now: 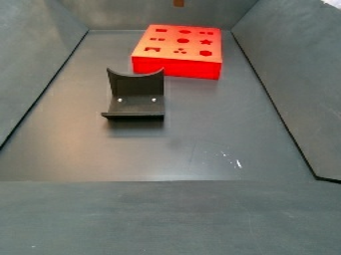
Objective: Insert the oval object.
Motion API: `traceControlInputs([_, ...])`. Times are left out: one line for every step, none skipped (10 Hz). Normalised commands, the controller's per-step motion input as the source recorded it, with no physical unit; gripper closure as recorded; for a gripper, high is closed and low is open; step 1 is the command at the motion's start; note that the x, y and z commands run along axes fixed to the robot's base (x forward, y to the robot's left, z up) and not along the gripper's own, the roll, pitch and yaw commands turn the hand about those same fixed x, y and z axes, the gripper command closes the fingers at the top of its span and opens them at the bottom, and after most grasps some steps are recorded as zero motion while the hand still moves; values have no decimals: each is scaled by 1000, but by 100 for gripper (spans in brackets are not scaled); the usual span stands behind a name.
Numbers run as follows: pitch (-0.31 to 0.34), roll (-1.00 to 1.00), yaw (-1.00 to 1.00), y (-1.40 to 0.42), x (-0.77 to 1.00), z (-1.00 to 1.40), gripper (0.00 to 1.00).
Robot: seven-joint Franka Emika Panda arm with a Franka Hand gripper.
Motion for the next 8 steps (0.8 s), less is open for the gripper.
traceControlInputs([-91,96,980,0,0,-300,100])
traceControlInputs([-39,24,1000,0,-3,-411,100])
traceControlInputs([-43,0,1000,0,-14,-420,100])
traceControlInputs([-50,0,1000,0,-20,-414,100])
traceControlInputs([-47,0,1000,0,-20,-411,100])
traceControlInputs([-46,0,1000,0,-20,-414,100])
traceControlInputs([-71,-63,314,206,-200,0,100])
traceControlInputs([0,-1,0,29,0,0,100])
